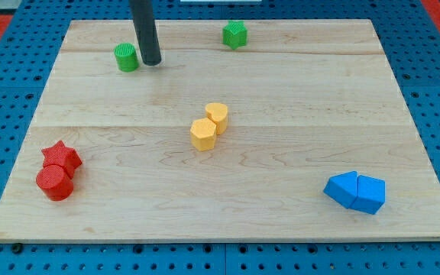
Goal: Keep yellow heart in between green blocks
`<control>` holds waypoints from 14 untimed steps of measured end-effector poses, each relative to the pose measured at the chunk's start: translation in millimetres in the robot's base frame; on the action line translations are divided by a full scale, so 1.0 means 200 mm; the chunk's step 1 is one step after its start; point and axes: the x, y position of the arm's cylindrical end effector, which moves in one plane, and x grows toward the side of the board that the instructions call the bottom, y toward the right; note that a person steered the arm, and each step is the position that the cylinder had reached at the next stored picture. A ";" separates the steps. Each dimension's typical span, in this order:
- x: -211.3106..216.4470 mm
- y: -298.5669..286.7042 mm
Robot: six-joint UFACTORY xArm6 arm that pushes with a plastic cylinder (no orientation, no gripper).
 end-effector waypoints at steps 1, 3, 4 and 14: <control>-0.04 -0.21; 0.04 -0.16; 0.15 0.24; 0.65 0.63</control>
